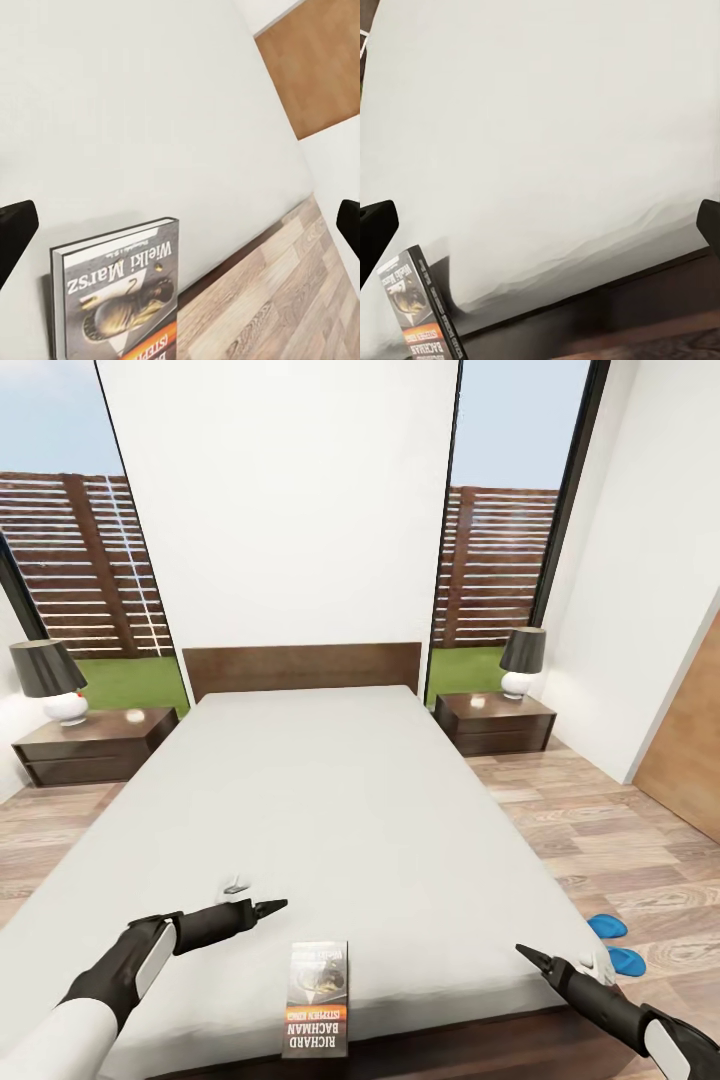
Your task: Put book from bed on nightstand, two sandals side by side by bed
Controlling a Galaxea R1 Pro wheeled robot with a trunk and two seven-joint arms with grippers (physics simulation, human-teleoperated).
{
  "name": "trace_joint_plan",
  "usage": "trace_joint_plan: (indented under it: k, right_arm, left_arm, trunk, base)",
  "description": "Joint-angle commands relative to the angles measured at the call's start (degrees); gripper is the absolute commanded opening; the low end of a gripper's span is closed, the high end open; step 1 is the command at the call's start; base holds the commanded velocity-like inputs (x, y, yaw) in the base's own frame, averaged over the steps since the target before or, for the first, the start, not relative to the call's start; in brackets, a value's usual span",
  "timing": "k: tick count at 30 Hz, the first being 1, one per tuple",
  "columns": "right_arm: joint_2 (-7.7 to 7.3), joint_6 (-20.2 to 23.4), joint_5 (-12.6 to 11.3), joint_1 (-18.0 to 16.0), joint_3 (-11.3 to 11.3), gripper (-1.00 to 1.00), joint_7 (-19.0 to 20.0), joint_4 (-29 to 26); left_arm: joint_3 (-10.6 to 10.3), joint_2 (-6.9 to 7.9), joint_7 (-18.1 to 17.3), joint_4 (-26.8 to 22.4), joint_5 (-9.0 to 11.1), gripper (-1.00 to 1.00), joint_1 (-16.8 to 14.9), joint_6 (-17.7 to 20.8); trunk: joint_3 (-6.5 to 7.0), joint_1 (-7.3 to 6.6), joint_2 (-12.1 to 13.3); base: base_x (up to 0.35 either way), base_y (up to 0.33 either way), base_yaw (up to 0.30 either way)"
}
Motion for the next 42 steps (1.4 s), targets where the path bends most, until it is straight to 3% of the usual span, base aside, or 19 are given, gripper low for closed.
trace_joint_plan:
  k: [1, 18, 35, 42]
  right_arm:
    - [0.01, 0.5, -0.3, 0.0, -0.2, 1.0, 0.1, 0.0]
    - [0.03, 0.5, -0.3, 0.0, -0.2, 1.0, 0.1, 0.0]
    - [0.1, 0.5, -0.3, 0.0, -0.2, 1.0, 0.1, 0.0]
    - [0.48, 0.5, -0.3, 0.0, -0.1, 1.0, 0.1, 1.9]
  left_arm:
    - [0.1, -0.03, -0.1, 0.0, 0.3, 1.0, 0.0, 0.4]
    - [0.1, -0.06, 0.0, 0.0, 0.4, 1.0, 0.0, 0.5]
    - [0.1, -0.06, 0.0, 0.0, 0.3, 1.0, 0.0, 0.5]
    - [0.1, -0.08, -0.1, 0.0, 0.4, 1.0, 0.0, 0.5]
  trunk:
    - [-0.05, 0.0, 0.0]
    - [-0.05, 0.0, 0.0]
    - [-0.05, 0.0, 0.0]
    - [-0.05, 0.0, 0.0]
  base:
    - [0.0, 0.0, 0.0]
    - [-0.004, 0.0, 0.0]
    - [-0.306, 0.0, 0.0]
    - [-0.098, 0.0, 0.0]
